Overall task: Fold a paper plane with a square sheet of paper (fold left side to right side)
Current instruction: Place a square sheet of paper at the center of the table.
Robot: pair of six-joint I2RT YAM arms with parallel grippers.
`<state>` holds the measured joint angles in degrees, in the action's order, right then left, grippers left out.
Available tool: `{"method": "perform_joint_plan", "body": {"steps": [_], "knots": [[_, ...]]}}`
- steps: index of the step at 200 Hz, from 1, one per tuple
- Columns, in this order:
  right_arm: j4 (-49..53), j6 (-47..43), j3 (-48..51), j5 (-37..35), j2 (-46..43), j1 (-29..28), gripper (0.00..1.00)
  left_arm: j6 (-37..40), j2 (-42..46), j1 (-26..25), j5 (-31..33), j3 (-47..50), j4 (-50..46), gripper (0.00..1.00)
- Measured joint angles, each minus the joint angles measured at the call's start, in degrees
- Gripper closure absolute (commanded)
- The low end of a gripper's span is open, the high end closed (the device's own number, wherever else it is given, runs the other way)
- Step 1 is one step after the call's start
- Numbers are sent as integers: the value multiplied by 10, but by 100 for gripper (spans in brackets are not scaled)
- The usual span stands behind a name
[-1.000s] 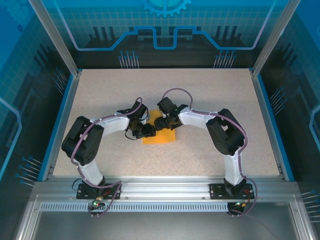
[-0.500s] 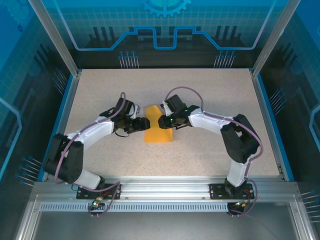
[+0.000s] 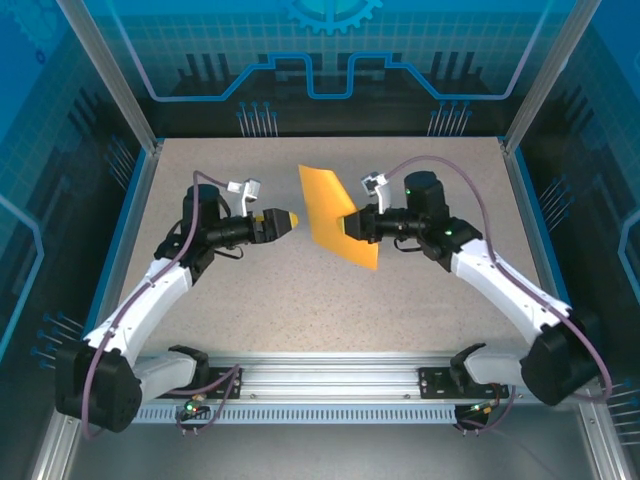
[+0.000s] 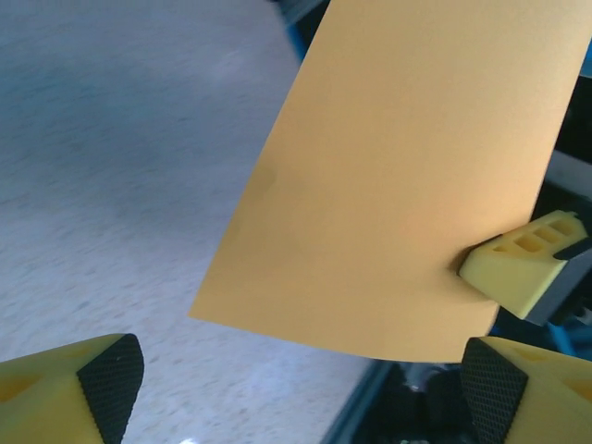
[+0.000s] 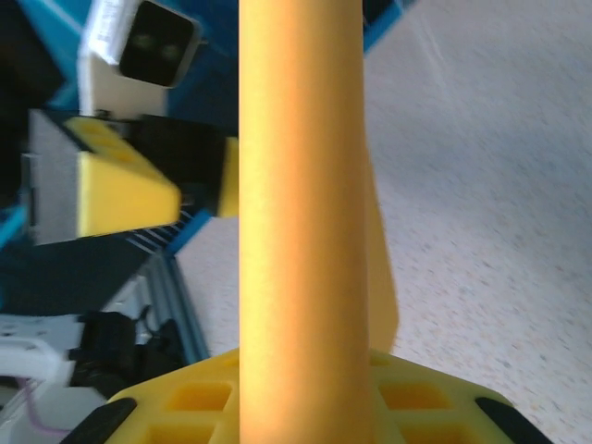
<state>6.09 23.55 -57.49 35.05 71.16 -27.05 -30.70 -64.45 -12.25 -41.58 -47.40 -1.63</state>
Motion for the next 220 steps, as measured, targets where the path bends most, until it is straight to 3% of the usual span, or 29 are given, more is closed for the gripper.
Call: {"method": "perform_joint_plan", "body": {"steps": [34,75,89,116,136,169,220], "knots": [[-22,21,2,66,-41,0,75,-23,9,-4,-71,0,55,6],[-41,39,2,108,-42,-4,74,-24,9,-25,-104,-5,63,9],[-43,41,2,113,-42,-6,74,-24,9,-32,-111,-10,64,22],[-33,38,2,105,-42,-6,72,-21,9,-40,-118,-18,64,59],[-19,34,2,88,-43,2,68,-7,11,-41,-116,-22,53,79],[5,26,16,52,-56,26,56,7,10,-41,-105,-23,33,95],[71,-3,32,-33,-59,38,27,6,-19,-48,-75,-5,31,100]]}}
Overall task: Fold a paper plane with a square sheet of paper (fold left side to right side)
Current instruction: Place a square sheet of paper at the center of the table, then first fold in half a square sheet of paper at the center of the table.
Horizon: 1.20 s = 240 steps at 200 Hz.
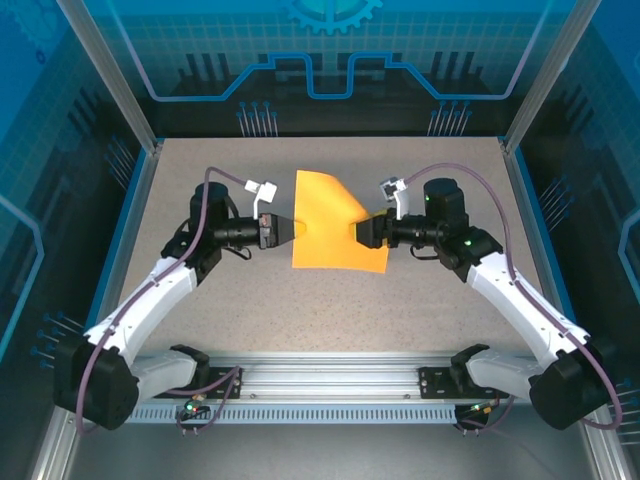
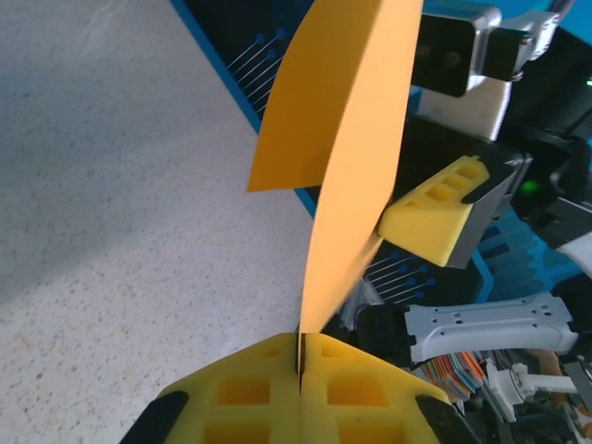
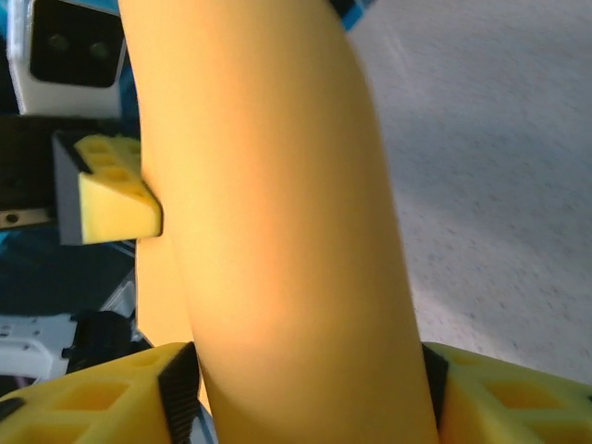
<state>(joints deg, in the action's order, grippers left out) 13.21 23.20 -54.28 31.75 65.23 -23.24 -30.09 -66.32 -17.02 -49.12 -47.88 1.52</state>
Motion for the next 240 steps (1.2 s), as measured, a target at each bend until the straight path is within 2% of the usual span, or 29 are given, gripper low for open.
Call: {"method": "perform_joint_plan", "body": {"steps": [28,71,93,135,167,198,240], "knots": [[40,-7,14,-73,4,2,20,-4,-33,-2,31,33,-2,100],[57,-5,42,-141,52,2,18,-18,-122,-2,83,85,-1,100],[52,8,71,-159,79,0,25,-25,-169,-2,107,102,-2,100],[18,44,89,-176,143,-22,55,-28,-196,-3,153,110,-22,100],[-2,71,83,-182,208,-47,72,-27,-199,-4,172,109,-43,99],[-15,86,57,-183,265,-65,81,-19,-200,-4,183,99,-64,99],[-20,99,9,-194,324,-76,85,1,-202,-4,190,69,-88,97]]}}
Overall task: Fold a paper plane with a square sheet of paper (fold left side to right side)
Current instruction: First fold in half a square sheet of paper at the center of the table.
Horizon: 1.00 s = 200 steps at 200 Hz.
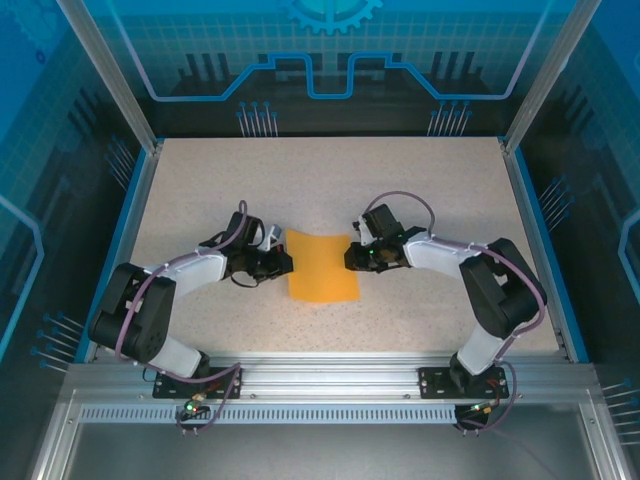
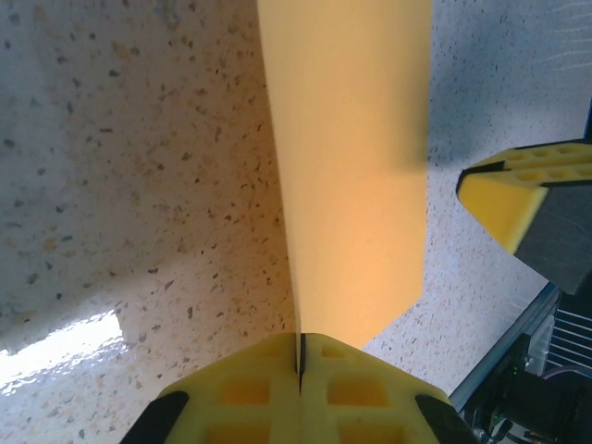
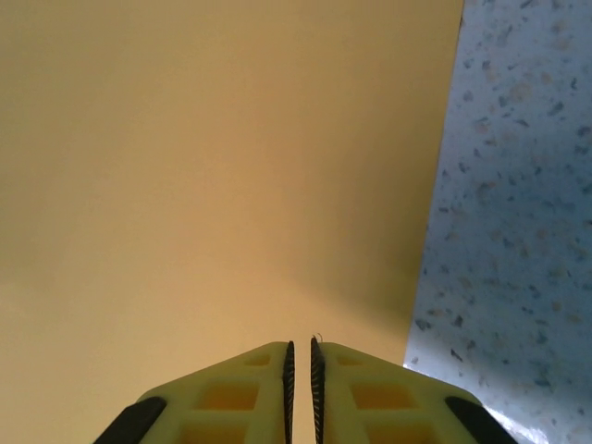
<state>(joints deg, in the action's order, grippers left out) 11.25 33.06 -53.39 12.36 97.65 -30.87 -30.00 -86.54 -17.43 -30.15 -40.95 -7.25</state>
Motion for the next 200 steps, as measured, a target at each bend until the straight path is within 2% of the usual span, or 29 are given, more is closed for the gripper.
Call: {"method": "perform_joint_plan", "body": {"steps": [31,75,104,129,164,200], "knots": [[6,4,-16,-5,30,-4,85,6,-8,0,0,-12,-7,88],[31,4,-33,-18,58,-16,85,0,-9,-5,-7,-28,-11,64],[33,5,-35,-27,60,-21,85,-2,-20,-28,-19,-47,-3,50],[30,7,-33,-27,60,-21,84,-12,-42,-51,-25,-60,4,45],[-6,17,-6,-16,44,-21,79,-15,-75,-75,-27,-76,12,43],[-29,25,26,4,2,-9,66,-16,-89,-80,-26,-79,16,44]]}}
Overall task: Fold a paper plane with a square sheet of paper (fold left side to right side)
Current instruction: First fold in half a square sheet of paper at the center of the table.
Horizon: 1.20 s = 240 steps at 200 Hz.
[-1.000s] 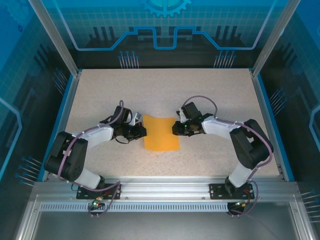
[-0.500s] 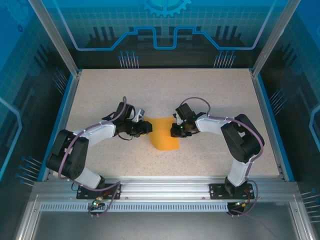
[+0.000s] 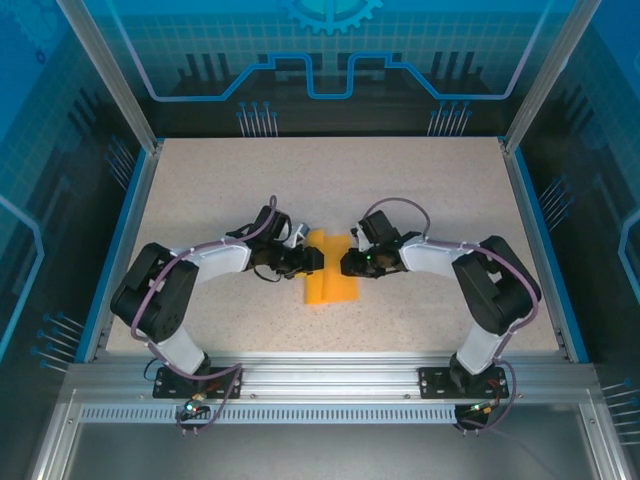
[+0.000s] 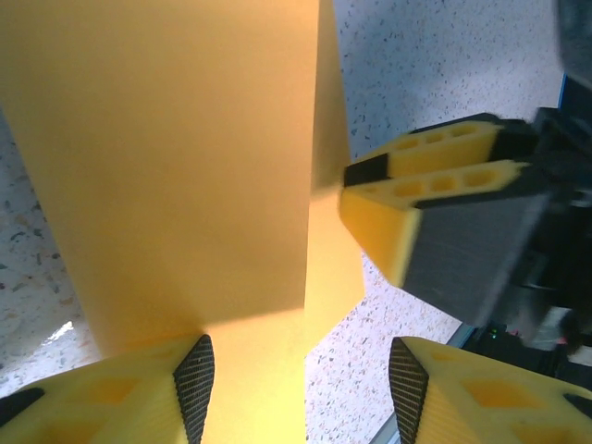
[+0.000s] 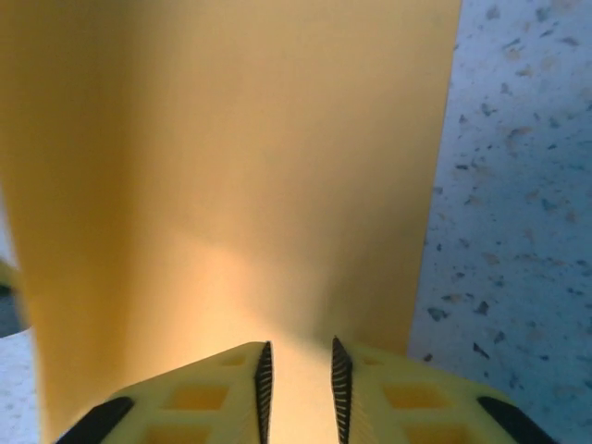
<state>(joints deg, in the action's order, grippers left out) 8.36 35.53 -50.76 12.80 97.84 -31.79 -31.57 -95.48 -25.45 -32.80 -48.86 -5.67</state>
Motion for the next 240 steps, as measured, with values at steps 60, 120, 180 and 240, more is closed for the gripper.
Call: {"method": "perform_joint_plan", "body": {"steps": [60,120,180,240], "knots": [[-95,32,29,83,-52,19,58,-1,-2,-1,4,-3,-1,73],[-172,71,31,136,0,11,59,0,-2,-3,16,-5,-1,83],[-188,80,30,149,17,3,61,0,-2,-3,20,-5,-1,85],[-194,82,21,161,21,2,80,0,-2,-5,20,-5,-1,84]]}}
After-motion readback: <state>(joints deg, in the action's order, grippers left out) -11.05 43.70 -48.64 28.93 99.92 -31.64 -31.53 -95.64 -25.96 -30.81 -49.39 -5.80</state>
